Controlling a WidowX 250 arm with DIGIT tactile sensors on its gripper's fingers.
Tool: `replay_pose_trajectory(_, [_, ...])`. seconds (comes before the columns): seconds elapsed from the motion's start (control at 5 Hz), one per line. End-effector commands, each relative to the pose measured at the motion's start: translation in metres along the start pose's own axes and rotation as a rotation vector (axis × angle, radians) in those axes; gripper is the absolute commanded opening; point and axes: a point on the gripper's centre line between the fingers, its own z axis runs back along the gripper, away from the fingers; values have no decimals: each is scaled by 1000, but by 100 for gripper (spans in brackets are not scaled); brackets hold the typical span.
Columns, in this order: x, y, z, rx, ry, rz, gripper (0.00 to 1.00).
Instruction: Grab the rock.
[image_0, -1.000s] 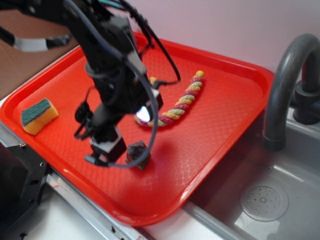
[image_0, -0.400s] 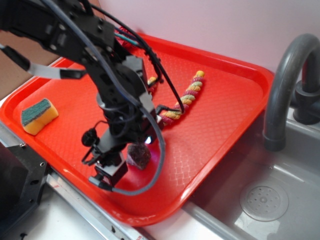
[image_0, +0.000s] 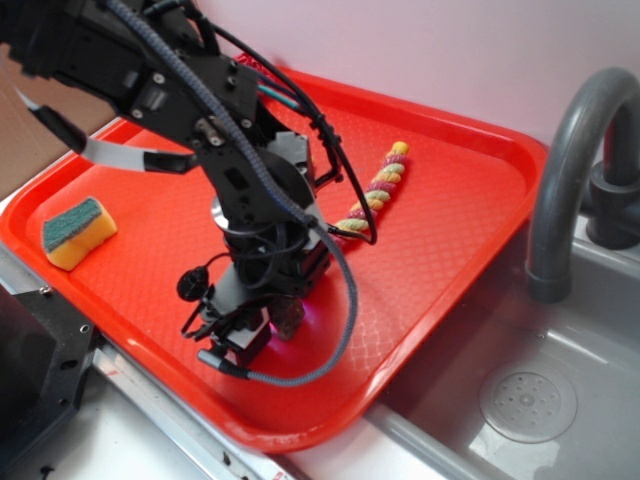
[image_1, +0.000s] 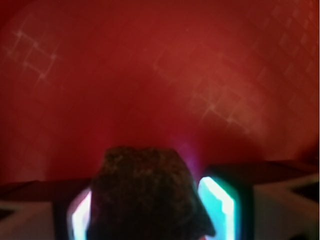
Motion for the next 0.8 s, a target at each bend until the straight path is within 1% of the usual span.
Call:
replay_pose_trajectory(0.0, [-17, -1, 31, 2, -74, 217, 0])
replay_pose_trajectory(0.2, [-55, 18, 76, 94, -105, 474, 0])
replay_pose_trajectory(0.4, [-99, 28, 119, 76, -160, 727, 0])
replay_pose_trajectory(0.6, [-145, 13, 162, 50, -210, 979, 0])
